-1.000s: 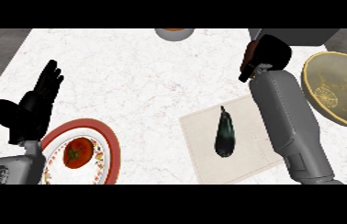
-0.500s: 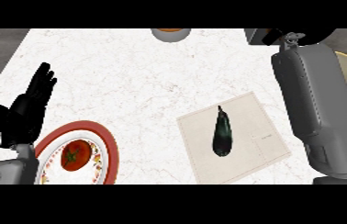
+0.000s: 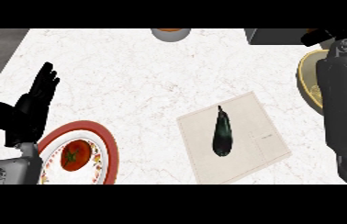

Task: Pick the sweet potato from the placemat and place it in the bowl

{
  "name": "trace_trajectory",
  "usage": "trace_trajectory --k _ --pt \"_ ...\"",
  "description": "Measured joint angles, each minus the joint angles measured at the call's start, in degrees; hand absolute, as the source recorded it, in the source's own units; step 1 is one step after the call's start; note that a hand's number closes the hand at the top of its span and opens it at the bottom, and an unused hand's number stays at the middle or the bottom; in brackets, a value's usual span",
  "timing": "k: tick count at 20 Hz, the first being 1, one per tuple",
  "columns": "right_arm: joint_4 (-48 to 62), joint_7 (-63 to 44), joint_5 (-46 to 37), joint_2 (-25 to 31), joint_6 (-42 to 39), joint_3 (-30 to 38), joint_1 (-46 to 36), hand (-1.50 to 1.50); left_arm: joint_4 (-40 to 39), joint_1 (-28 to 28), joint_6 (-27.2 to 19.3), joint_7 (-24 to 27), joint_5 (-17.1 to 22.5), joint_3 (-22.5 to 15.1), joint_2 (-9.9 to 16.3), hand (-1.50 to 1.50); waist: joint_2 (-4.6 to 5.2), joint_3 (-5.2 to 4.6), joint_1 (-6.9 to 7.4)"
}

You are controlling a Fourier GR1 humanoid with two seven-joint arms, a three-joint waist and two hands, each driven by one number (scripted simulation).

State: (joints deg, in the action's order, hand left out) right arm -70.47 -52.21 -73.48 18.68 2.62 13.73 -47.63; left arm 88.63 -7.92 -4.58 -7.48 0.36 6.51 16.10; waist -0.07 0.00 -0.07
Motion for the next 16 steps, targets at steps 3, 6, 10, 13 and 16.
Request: trace_trajectory --k 3,6,10,13,16 --pt "2.76 4.13 2.98 2.43 3.52 3.03 1.74 1.5 0.67 -0.15 0.81 -0.63 0.17 0.29 0.45 0.0 0.1 0.01 0.21" --pt "6.8 8.81 6.13 5.69 6.22 6.11 2.09 1.5 -0.15 -0.89 0.63 -0.08 -0.36 0.46 0.16 0.0 0.19 0.03 0.33" --pt "14.25 14.87 8.89 8.26 11.66 8.84 2.87 1.5 0.03 -0.5 1.12 0.3 -0.48 0.35 -0.34 0.0 0.27 0.04 0.6" --pt "20.02 19.91 11.19 10.38 15.13 10.9 3.71 1.5 0.33 -0.28 0.53 0.5 -1.29 -0.06 -1.16 0.0 0.31 0.04 0.71" --pt "26.57 24.87 13.0 13.21 18.1 12.63 2.87 1.5 -0.3 -0.68 0.55 0.91 -1.67 -0.28 -1.7 0.0 0.39 0.04 0.87"
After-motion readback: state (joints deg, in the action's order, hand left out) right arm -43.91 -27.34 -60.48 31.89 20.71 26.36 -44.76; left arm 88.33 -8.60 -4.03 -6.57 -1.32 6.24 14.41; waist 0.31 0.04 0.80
